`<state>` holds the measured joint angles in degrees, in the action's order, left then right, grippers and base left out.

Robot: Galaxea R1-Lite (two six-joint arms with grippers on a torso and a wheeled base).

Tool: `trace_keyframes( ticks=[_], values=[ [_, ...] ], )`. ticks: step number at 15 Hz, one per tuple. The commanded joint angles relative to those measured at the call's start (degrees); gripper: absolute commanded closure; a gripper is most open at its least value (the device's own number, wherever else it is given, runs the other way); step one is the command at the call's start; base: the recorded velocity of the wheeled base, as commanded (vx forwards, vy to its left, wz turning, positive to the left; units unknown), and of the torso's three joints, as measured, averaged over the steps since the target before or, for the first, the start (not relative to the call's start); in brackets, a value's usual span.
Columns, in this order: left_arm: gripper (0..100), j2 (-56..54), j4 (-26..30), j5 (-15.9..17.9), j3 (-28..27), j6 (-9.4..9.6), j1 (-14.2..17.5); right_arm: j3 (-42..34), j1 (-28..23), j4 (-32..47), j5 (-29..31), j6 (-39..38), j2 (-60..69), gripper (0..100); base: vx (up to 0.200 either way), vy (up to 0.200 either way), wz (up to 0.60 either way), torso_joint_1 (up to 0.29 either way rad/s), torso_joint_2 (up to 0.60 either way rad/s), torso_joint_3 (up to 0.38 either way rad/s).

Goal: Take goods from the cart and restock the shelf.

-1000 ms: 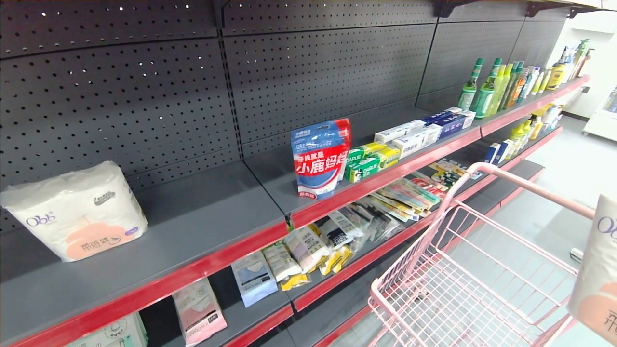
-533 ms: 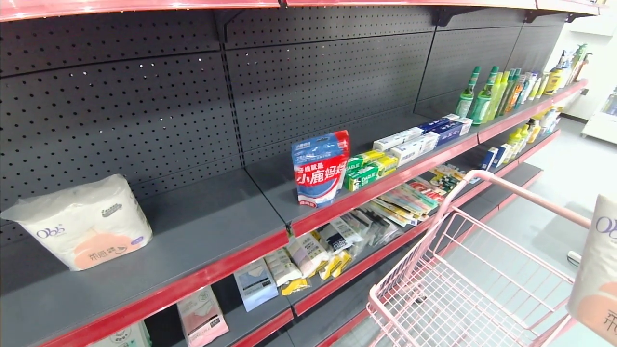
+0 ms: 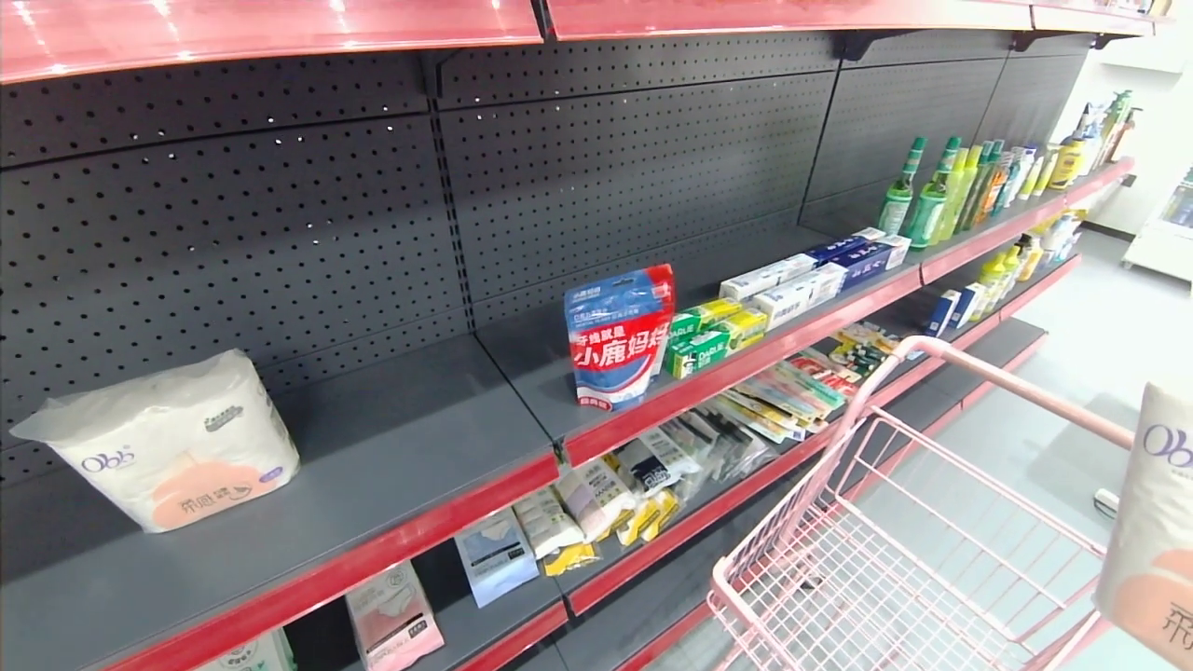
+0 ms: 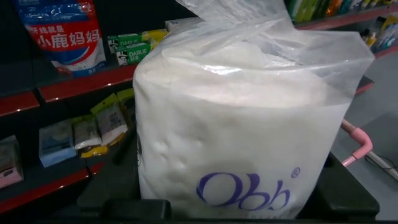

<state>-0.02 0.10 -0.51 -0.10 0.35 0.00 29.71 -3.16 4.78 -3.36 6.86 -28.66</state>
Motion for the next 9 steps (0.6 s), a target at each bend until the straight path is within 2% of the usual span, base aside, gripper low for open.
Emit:
trace_keyframes(
  ticks=[1, 9],
  values=[
    [0, 0.0, 0.0, 0.0, 0.0, 0.0, 0.0, -0.4, -0.3, 0.0, 0.1, 0.7, -0.7, 100, 0.0, 0.0, 0.6, 0.002, 0.0, -0.007],
    [0, 0.0, 0.0, 0.0, 0.0, 0.0, 0.0, -0.7, 0.0, -0.1, 0.2, 1.1, -1.4, 100, 0.0, 0.0, 0.6, 0.005, 0.0, -0.002]
  ],
)
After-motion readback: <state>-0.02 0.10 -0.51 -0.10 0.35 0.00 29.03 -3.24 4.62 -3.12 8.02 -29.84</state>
